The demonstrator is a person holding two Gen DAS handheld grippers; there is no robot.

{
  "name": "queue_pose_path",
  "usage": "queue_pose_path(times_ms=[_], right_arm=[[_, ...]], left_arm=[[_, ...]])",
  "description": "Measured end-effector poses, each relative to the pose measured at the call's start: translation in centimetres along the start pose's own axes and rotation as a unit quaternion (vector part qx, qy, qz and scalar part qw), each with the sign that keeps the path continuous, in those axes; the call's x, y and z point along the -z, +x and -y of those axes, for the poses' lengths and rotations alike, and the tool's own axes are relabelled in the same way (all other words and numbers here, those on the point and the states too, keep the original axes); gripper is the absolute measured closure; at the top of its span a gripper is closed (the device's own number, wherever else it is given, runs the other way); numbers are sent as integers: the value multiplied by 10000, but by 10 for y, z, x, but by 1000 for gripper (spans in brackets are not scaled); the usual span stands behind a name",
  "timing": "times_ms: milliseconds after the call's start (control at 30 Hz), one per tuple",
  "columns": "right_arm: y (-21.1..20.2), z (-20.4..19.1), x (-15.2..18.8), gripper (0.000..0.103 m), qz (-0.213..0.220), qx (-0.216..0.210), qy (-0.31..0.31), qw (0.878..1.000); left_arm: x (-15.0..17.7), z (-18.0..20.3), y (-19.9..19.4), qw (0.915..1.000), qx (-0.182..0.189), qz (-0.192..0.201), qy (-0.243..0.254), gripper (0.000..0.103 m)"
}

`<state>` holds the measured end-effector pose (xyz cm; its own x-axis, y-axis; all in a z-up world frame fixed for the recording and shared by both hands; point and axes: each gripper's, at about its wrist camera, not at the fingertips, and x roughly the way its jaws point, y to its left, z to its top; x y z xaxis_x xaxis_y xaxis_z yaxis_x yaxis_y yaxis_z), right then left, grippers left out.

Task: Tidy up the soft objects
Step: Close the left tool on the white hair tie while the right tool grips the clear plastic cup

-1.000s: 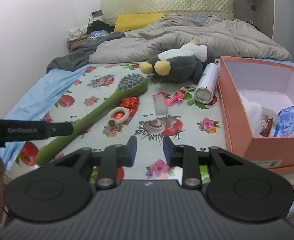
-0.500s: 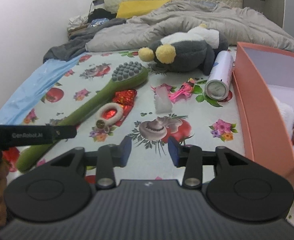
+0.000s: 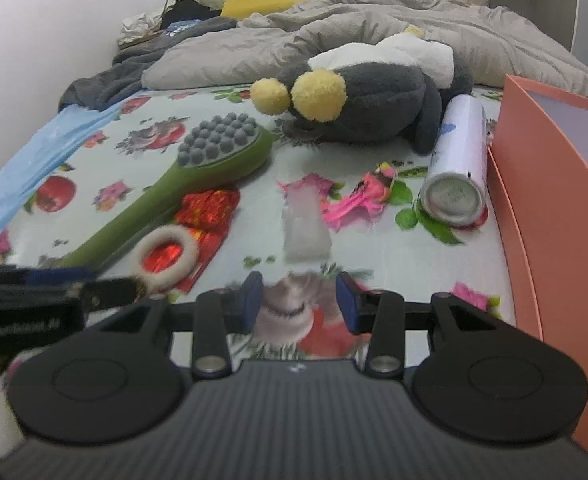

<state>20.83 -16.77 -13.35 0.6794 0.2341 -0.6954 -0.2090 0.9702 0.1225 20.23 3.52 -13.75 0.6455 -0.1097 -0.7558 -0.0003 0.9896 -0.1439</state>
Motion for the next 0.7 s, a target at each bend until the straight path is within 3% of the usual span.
queue_pose_path(times_ms=[367,700], right_arm=[[55,13,-27,60,51,172,-93,9998],[77,4,-27,62,-46,-200,-301,9993]], left_arm=[[4,-5,28,9997,-196,-140,98,48],[2,1,39,9995,-263,-57,186,48]])
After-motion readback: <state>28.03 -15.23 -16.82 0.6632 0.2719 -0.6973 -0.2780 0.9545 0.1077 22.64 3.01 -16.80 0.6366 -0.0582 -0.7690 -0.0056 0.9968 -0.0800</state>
